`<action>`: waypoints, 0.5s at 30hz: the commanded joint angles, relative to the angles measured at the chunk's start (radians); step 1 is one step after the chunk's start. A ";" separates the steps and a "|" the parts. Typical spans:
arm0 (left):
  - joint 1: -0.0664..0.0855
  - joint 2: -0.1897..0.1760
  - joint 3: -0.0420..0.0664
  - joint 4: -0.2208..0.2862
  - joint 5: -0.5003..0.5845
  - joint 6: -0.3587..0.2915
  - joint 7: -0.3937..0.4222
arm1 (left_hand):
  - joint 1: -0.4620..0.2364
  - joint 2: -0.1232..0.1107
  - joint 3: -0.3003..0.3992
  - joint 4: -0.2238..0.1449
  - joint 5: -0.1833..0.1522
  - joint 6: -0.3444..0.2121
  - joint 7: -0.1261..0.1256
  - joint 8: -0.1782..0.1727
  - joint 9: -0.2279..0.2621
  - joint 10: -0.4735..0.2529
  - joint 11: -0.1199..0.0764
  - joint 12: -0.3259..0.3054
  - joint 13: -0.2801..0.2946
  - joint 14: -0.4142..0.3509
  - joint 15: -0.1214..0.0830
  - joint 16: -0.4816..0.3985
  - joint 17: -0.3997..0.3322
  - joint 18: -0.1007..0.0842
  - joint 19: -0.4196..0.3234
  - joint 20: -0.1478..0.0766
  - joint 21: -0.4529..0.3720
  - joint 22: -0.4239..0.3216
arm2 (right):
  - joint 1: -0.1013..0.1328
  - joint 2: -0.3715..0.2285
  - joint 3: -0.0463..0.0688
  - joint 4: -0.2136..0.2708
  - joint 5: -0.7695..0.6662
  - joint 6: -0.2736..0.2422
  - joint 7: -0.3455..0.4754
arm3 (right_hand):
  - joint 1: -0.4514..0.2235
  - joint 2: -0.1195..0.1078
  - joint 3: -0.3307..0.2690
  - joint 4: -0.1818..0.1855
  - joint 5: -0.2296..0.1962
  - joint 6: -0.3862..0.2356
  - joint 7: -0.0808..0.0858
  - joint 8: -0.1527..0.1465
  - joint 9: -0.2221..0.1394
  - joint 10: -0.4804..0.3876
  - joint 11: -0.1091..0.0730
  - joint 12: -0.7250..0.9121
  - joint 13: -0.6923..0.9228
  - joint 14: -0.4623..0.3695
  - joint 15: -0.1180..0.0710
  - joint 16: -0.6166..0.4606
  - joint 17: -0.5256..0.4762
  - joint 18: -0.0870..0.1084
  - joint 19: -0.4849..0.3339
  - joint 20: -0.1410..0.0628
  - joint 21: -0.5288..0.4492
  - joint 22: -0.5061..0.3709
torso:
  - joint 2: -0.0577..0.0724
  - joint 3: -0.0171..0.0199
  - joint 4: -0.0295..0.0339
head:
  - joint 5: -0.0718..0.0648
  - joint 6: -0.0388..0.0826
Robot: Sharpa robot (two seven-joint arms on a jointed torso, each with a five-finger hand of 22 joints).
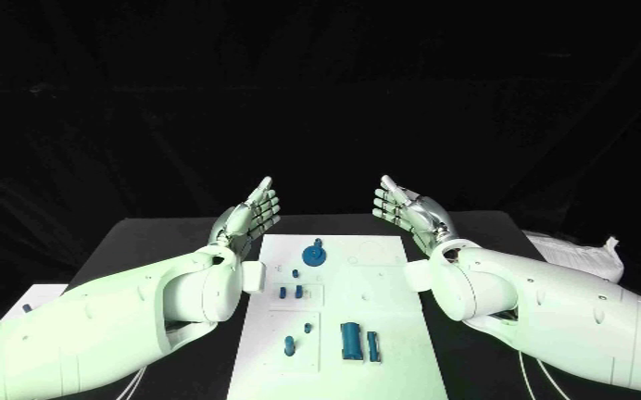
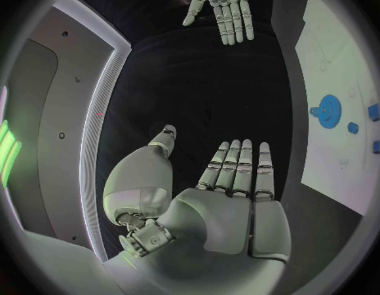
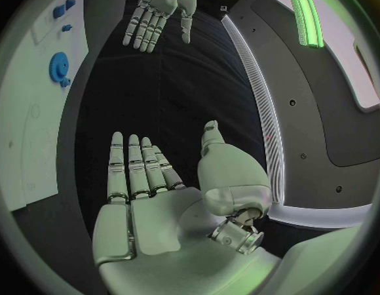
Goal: Assemble the parts on the task board
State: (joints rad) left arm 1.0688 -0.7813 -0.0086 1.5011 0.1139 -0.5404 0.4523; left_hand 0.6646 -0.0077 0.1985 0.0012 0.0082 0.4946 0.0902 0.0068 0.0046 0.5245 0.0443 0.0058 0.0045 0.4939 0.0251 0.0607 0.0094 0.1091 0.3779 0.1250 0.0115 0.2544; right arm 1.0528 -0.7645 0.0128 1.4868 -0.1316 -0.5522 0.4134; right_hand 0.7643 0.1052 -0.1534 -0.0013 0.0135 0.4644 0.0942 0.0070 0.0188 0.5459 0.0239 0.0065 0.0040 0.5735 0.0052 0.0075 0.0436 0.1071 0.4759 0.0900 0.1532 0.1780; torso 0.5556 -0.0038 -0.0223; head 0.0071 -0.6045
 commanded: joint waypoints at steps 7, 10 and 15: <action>-0.018 0.001 0.008 0.068 -0.113 -0.227 0.067 | -0.312 0.008 -0.093 -0.001 -0.008 -0.232 -0.090 -0.007 -0.005 -0.246 -0.044 -0.006 -0.004 -0.232 -0.025 -0.061 -0.009 -0.109 -0.177 -0.125 -0.012 -0.119 | -0.003 -0.015 -0.013 0.082 0.131 -0.216 0.106 | -0.358 -0.105 0.071 0.001 -0.013 -0.217 -0.094 -0.007 -0.019 -0.256 -0.024 -0.007 -0.004 -0.269 -0.005 -0.007 -0.044 -0.107 -0.223 -0.090 -0.072 -0.084 | -0.011 0.0038 0.0223 | -0.007 0.004; -0.019 0.001 0.009 0.069 -0.114 -0.230 0.068 | -0.356 0.008 -0.106 -0.001 -0.008 -0.265 -0.090 -0.007 -0.005 -0.281 -0.044 -0.006 -0.004 -0.265 -0.025 -0.061 -0.009 -0.109 -0.202 -0.125 -0.012 -0.136 | -0.003 -0.015 -0.013 0.083 0.132 -0.218 0.107 | -0.409 -0.105 0.081 0.001 -0.013 -0.249 -0.094 -0.007 -0.019 -0.293 -0.024 -0.007 -0.004 -0.307 -0.005 -0.007 -0.044 -0.107 -0.255 -0.090 -0.082 -0.095 | -0.011 0.0038 0.0223 | -0.007 0.004; -0.019 0.001 0.009 0.069 -0.114 -0.230 0.068 | -0.413 0.008 -0.123 -0.001 -0.008 -0.308 -0.090 -0.007 -0.005 -0.326 -0.044 -0.006 -0.004 -0.307 -0.025 -0.061 -0.009 -0.109 -0.233 -0.125 -0.012 -0.158 | -0.003 -0.015 -0.013 0.083 0.132 -0.218 0.107 | -0.475 -0.105 0.153 0.001 -0.013 -0.289 -0.094 -0.007 -0.019 -0.339 -0.024 -0.007 -0.004 -0.356 -0.005 -0.007 -0.044 -0.107 -0.296 -0.090 -0.153 -0.178 | -0.011 0.0038 0.0223 | -0.007 0.004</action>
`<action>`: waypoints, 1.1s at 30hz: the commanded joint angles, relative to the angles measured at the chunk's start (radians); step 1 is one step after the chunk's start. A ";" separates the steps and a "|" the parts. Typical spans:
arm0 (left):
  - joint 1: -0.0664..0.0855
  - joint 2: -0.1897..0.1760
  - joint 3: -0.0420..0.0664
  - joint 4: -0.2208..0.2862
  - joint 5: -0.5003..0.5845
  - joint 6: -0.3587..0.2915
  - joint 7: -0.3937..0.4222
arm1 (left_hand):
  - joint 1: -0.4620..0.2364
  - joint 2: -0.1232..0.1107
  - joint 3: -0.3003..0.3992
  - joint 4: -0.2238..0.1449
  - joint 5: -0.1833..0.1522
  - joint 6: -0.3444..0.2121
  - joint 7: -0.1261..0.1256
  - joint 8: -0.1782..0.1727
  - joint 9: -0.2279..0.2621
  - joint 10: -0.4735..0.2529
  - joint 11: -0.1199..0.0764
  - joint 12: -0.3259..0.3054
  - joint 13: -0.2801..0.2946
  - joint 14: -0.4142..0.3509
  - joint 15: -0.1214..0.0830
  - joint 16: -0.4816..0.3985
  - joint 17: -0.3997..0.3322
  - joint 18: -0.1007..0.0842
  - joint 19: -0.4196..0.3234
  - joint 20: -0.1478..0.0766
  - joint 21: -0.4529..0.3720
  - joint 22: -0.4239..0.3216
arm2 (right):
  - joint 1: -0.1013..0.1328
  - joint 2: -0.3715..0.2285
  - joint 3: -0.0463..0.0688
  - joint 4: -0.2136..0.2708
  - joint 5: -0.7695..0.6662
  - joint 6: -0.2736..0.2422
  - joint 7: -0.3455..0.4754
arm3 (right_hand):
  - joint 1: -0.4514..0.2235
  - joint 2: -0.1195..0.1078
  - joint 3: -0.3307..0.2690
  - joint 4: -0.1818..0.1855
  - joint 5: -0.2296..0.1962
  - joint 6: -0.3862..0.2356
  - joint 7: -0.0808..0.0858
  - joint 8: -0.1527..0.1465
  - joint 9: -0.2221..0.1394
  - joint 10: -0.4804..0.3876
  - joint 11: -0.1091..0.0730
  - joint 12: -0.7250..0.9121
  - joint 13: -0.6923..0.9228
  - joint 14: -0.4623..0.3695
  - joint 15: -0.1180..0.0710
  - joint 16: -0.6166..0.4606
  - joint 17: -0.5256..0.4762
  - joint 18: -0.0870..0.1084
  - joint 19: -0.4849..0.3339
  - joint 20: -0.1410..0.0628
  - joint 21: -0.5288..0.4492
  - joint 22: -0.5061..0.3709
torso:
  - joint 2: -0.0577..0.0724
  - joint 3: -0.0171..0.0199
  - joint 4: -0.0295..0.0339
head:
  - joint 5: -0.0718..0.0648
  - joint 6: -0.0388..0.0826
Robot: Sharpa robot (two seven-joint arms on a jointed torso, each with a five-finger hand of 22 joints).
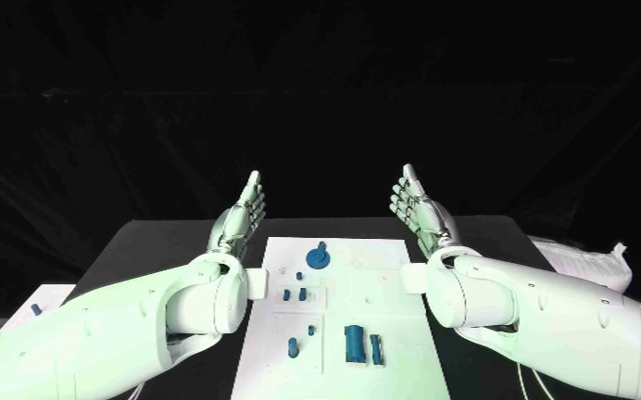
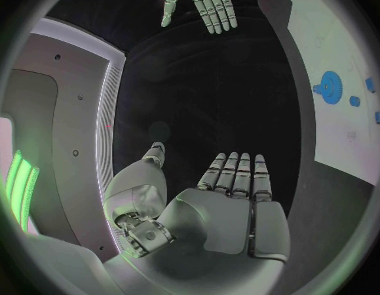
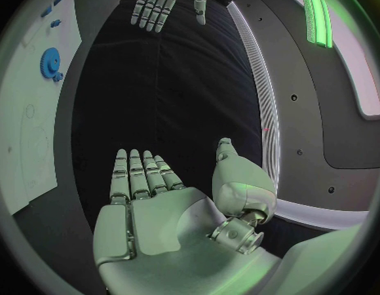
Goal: Assemble the parts on the task board
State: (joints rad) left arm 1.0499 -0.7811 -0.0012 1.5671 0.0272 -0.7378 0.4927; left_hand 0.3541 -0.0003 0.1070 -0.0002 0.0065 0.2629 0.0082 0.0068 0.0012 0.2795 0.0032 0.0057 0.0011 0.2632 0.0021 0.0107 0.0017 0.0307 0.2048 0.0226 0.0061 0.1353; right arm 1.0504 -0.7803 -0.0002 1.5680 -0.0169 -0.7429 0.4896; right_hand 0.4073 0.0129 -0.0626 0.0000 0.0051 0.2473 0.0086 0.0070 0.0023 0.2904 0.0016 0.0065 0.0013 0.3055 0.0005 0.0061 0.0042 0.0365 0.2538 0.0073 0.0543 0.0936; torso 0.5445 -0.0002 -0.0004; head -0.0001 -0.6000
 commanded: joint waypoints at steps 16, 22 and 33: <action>0.000 0.001 0.001 0.003 -0.027 -0.032 0.027 | -0.224 0.000 -0.107 0.000 -0.006 -0.165 -0.008 -0.007 -0.001 -0.177 -0.003 -0.006 -0.001 -0.167 -0.002 -0.011 -0.002 -0.031 -0.128 -0.023 -0.006 -0.135 | 0.000 0.000 0.000 0.002 0.017 -0.027 0.030 | -0.257 -0.013 0.063 0.000 -0.005 -0.155 -0.009 -0.007 -0.002 -0.184 -0.002 -0.007 -0.001 -0.195 -0.001 -0.006 -0.004 -0.037 -0.159 -0.007 -0.054 -0.094 | 0.000 0.0002 0.0004 | 0.000 0.000; 0.000 0.001 0.001 0.003 -0.027 -0.032 0.027 | -0.251 0.000 -0.107 0.000 -0.006 -0.185 -0.008 -0.007 -0.001 -0.196 -0.003 -0.006 -0.001 -0.186 -0.002 -0.011 -0.002 -0.031 -0.205 -0.023 -0.006 -0.135 | 0.000 0.000 0.000 0.002 0.017 -0.027 0.030 | -0.289 -0.013 0.063 0.000 -0.005 -0.175 -0.009 -0.007 -0.002 -0.205 -0.002 -0.007 -0.001 -0.217 -0.001 -0.006 -0.004 -0.037 -0.180 -0.007 -0.054 -0.094 | 0.000 0.0002 0.0004 | 0.000 0.000; 0.000 0.001 0.001 0.003 -0.027 -0.032 0.027 | -0.354 0.000 -0.107 0.000 -0.006 -0.263 -0.008 -0.007 -0.001 -0.280 -0.003 -0.006 -0.001 -0.263 -0.002 -0.011 -0.002 -0.031 -0.205 -0.023 -0.006 -0.135 | 0.000 0.000 0.000 0.002 0.017 -0.027 0.030 | -0.407 -0.013 0.063 0.000 -0.005 -0.247 -0.009 -0.007 -0.002 -0.290 -0.002 -0.007 -0.001 -0.306 -0.001 -0.006 -0.004 -0.037 -0.254 -0.007 -0.054 -0.094 | 0.000 0.0002 0.0004 | 0.000 0.000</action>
State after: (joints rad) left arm 1.0496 -0.7811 -0.0011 1.5677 0.0108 -0.7676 0.5023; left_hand 0.0076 -0.0001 0.0027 -0.0002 0.0066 0.0051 -0.0004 0.0068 0.0017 0.0054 -0.0002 0.0057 0.0015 0.0054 0.0002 0.0067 0.0015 0.0150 0.0034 -0.0002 0.0062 0.0009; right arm 1.0503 -0.7803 -0.0001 1.5685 0.0055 -0.7727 0.5053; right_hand 0.0052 0.0001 -0.0063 0.0000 0.0053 0.0035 -0.0002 0.0033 0.0015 0.0046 -0.0007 0.0066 0.0009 0.0050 -0.0002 0.0061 0.0015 0.0061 0.0047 0.0002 0.0033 0.0009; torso 0.5442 0.0000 0.0000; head -0.0002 -0.5998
